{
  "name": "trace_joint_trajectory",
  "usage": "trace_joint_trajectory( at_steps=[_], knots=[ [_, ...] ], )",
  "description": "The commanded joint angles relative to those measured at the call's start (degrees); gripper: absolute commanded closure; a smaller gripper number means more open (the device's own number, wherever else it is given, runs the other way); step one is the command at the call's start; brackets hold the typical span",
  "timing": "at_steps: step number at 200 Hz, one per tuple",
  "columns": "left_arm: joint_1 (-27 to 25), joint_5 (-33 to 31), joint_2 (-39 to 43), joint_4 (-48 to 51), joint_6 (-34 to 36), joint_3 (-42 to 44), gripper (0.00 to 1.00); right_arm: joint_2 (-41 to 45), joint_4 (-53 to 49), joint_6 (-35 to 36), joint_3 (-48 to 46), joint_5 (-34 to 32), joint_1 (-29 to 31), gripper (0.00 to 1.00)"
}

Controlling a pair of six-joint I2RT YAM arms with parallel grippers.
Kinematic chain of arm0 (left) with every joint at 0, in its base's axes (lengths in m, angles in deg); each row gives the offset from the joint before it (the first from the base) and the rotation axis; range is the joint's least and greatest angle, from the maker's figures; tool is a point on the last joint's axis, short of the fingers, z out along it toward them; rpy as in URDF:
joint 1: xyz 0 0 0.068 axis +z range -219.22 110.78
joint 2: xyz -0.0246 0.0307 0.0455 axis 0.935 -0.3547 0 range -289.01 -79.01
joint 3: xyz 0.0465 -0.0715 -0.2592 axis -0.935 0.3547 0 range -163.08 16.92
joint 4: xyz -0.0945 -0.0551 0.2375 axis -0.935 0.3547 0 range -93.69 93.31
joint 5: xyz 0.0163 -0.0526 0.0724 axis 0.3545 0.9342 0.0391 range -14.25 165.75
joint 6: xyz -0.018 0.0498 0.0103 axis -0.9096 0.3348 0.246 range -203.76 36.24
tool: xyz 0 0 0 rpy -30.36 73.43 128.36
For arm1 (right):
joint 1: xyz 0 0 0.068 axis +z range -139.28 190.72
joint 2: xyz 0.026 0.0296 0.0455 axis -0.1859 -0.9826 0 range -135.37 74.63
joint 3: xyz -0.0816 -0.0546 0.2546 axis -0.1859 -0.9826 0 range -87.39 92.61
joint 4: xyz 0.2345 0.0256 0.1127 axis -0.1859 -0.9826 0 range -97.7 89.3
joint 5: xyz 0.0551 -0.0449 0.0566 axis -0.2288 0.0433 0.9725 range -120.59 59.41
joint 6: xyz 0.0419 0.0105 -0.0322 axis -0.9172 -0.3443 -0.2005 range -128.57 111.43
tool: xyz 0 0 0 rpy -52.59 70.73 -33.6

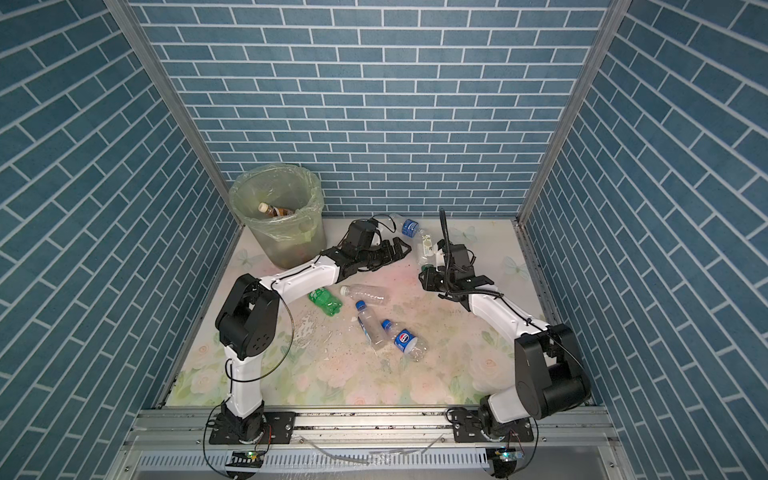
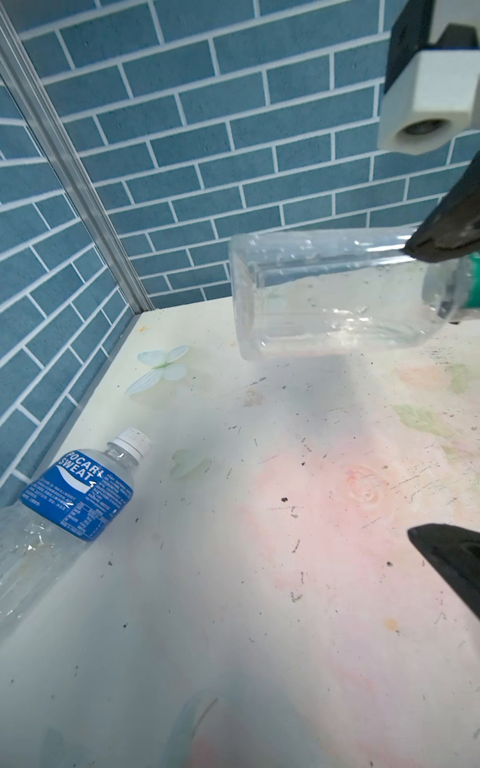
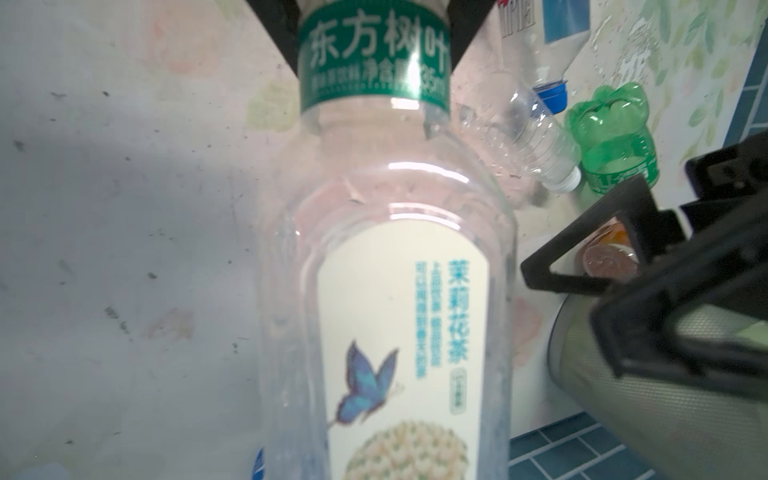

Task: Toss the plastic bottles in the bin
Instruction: 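Grasp the green-label bottle's bottom end with the left gripper while the right holds it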

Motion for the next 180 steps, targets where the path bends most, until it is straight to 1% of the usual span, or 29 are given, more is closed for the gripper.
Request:
trace_joint_trajectory(
  at_steps=[1,44,58,71,84,122,141,159,180],
  knots=[
    [-0.2,1.2,0.8,-2.4,1.6,-1.4,0.01,0.5,1.3,-2.1,-0.4,1.3,2.6,0.82],
    [0.2,1.4,1.7,-1.1,3.7,-1.3,0.01,-1.9,3.7,-2.8,1.7,2.4,6.1,0.82],
    [0.9,0.7,2.1,-1.1,3.0,-0.4,0.01,-2.4,4.4,-3.4,2.2,3.2,6.7,0.82],
    [1.9,0.6,2.6,-3.2,1.8,1.4,0.01,-2.8,4.9,-4.0,2.8,4.5,6.9,0.83],
    [2.6,0.9,3.1,-5.2,0.9,2.8,0.04,-3.2,4.8,-4.2,3.5,5.3,7.2,0.83],
    [2.7,2.2,2.6,-6.1,0.7,2.7,0.06,-3.3,5.6,-3.7,4.5,7.5,8.3,0.83],
    [2.6,2.0,2.7,-7.3,0.0,3.8,0.13,-3.5,5.7,-3.7,4.6,7.3,8.7,0.82],
    [2.6,2.0,2.9,-8.2,-0.6,4.5,0.25,-3.6,5.8,-3.7,4.5,7.4,8.7,0.82],
    [2.7,2.3,3.3,-8.9,-0.9,5.5,0.36,-3.7,6.1,-3.7,4.5,8.2,8.8,0.82]
  ],
)
